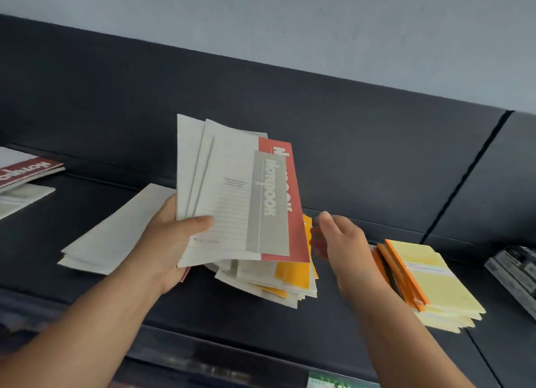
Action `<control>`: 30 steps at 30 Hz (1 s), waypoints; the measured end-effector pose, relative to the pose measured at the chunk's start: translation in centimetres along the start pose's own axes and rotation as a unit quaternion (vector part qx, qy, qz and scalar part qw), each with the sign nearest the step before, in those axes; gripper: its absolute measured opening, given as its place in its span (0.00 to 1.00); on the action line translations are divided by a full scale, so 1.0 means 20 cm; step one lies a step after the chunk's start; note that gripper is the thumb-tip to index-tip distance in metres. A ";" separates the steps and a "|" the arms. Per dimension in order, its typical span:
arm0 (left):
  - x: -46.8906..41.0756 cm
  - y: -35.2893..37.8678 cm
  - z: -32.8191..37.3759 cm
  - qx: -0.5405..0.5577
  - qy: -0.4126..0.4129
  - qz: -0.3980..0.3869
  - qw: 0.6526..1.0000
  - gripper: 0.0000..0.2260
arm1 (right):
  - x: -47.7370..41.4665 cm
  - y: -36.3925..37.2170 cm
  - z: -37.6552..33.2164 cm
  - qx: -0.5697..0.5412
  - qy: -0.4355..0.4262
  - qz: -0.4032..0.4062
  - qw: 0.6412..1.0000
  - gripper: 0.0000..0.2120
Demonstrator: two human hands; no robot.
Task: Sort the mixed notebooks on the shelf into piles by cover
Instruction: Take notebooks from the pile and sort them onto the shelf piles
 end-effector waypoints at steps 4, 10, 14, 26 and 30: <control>0.01 0.11 -0.01 -0.028 0.012 -0.005 1.000 0.18 | 0.05 0.13 -0.02 -0.033 0.039 -0.088 0.995 0.29; -0.02 0.16 0.00 -0.029 0.013 -0.020 0.999 0.15 | 0.02 0.07 -0.01 -0.038 -0.006 -0.001 0.999 0.33; -0.05 0.13 0.01 -0.022 0.000 -0.016 1.000 0.14 | -0.01 0.05 0.01 -0.058 0.005 0.009 0.998 0.21; -0.10 -0.33 0.17 0.009 0.019 0.095 0.995 0.12 | -0.04 -0.03 0.18 0.032 0.041 0.082 0.995 0.14; -0.09 -0.36 0.18 0.016 0.018 0.089 0.996 0.13 | -0.04 0.05 0.25 0.234 0.049 0.065 0.969 0.17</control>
Point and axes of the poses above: each hand's wrist, its own x-axis away from the middle knuckle, its own y-axis out of the palm, z = x × y, the point moved 7 cm from there along -x, towards the middle knuckle, and after that the axes turned 7 degrees about -x, right-handed, at the moved point
